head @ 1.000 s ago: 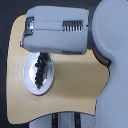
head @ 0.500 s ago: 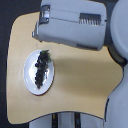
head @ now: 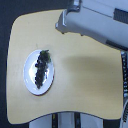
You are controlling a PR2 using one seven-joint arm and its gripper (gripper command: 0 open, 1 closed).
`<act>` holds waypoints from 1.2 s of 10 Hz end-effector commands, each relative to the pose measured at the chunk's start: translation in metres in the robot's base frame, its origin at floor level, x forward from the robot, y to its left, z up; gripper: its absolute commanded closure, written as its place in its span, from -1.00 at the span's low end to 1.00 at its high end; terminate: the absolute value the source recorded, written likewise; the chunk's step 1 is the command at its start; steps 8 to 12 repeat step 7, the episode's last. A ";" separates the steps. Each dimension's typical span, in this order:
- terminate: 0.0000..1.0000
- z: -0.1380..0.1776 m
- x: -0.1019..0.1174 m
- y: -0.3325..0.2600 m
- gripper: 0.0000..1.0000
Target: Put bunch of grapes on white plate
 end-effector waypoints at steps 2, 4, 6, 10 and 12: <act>-1.00 0.017 -0.014 -0.122 -1.00; -1.00 0.019 -0.014 -0.151 -1.00; -1.00 0.017 -0.019 -0.180 -1.00; 1.00 0.015 -0.020 -0.187 -1.00; 1.00 0.015 -0.020 -0.187 -1.00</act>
